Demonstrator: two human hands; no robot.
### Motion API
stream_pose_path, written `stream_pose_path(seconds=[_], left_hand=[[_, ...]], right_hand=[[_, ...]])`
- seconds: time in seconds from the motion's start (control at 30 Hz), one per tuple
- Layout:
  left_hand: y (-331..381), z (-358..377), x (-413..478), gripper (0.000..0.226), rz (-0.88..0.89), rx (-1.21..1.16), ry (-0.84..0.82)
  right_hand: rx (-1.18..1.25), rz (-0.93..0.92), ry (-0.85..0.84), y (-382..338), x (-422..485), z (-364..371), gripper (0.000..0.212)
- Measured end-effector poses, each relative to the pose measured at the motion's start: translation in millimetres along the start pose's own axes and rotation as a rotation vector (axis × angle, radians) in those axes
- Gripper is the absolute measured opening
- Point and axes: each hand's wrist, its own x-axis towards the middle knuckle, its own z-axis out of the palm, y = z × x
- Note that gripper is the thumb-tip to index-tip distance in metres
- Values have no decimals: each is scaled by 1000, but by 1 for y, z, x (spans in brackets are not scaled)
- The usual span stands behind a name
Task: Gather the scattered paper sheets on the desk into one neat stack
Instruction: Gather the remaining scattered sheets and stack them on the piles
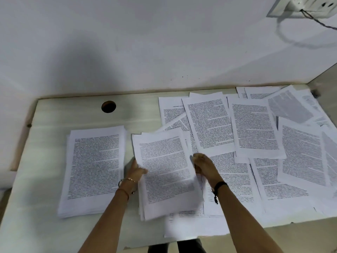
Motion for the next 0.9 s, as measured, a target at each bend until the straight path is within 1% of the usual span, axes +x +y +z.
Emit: stream_pose_path(seconds=[0.03,0.07,0.13,0.17,0.23,0.27,0.33,0.4,0.5,0.6,0.67,0.73,0.77,0.83,0.9], left_hand=[[-5,0,1,53,11,12,30],[-8,-1,3,48,26,16,79],[-5,-2,7,39,57,-19,165],[0,-2,9,38,86,-16,200],[14,-1,14,42,145,57,254],[19,0,18,47,141,107,257],[25,2,26,56,94,180,237],[24,5,33,59,78,238,222],[23,9,39,59,87,327,211],[25,8,42,57,70,387,218],[24,6,45,57,94,397,235],[21,5,50,60,124,357,226],[21,4,52,61,137,291,211],[18,-1,53,58,99,67,174],[8,-6,52,48,11,-54,123]], right_hand=[[-88,-30,40,-3,4,6,24],[-175,-59,99,-6,10,11,21],[-312,-130,185,-16,17,25,32],[-342,-176,207,-20,18,33,35],[-381,-226,240,-22,24,43,46],[-399,-222,241,-22,28,47,50],[-427,-203,255,-24,33,50,45],[-433,-213,284,-27,38,51,49],[-493,-285,243,-29,45,53,51],[-478,-266,247,-32,51,55,52],[-510,-302,163,-33,52,56,57],[-522,-367,115,-33,54,53,58],[-500,-381,142,-32,56,51,59],[-361,-317,255,-34,56,48,59],[-131,-206,401,-38,55,46,49]])
